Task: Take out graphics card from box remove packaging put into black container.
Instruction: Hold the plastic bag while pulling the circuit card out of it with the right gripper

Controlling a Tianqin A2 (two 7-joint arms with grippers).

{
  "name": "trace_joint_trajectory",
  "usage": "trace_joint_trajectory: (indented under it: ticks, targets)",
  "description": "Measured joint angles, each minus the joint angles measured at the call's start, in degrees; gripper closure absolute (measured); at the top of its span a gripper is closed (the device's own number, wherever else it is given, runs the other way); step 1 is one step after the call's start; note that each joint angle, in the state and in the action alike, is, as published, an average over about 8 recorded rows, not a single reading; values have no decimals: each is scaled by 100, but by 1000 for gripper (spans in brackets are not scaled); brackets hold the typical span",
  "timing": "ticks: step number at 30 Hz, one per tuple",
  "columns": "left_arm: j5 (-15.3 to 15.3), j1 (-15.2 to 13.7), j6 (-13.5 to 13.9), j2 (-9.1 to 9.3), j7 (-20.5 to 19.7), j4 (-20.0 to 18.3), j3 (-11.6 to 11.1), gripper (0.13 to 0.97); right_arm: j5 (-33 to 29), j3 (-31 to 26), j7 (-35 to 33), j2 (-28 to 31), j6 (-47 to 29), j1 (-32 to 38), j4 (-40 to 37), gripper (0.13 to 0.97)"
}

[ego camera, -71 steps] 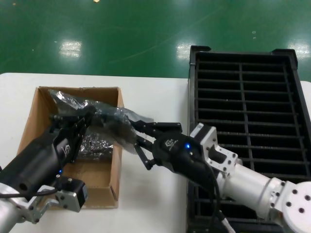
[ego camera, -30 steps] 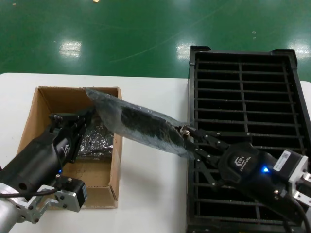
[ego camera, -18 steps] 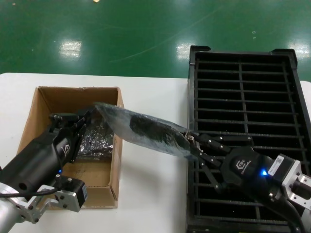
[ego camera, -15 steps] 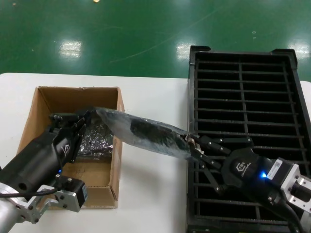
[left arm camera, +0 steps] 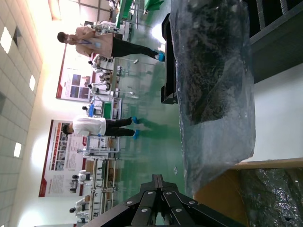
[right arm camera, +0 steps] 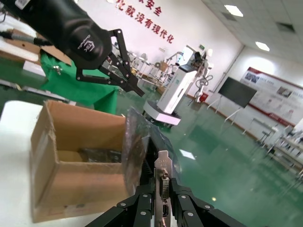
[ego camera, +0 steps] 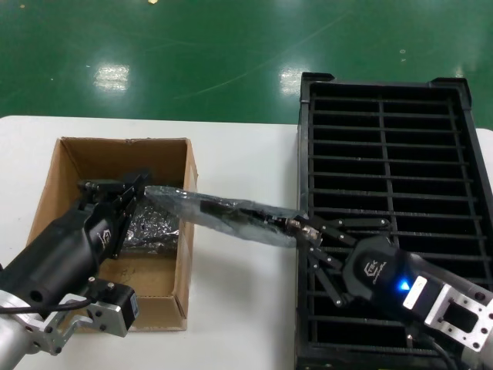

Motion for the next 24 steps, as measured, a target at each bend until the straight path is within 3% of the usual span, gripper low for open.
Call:
trace_joint_trajectory:
  ticks: [13, 18, 24]
  targets:
    - [0, 0, 0, 0, 0, 0, 0, 896, 198, 197, -1361, -450, -4, 160, -512, 908]
    - [0, 0, 0, 0, 0, 0, 0, 837, 228, 222, -1628, -563, 1, 212, -652, 908]
    - [0, 0, 0, 0, 0, 0, 0, 828, 252, 246, -1819, -639, 2, 262, -784, 908]
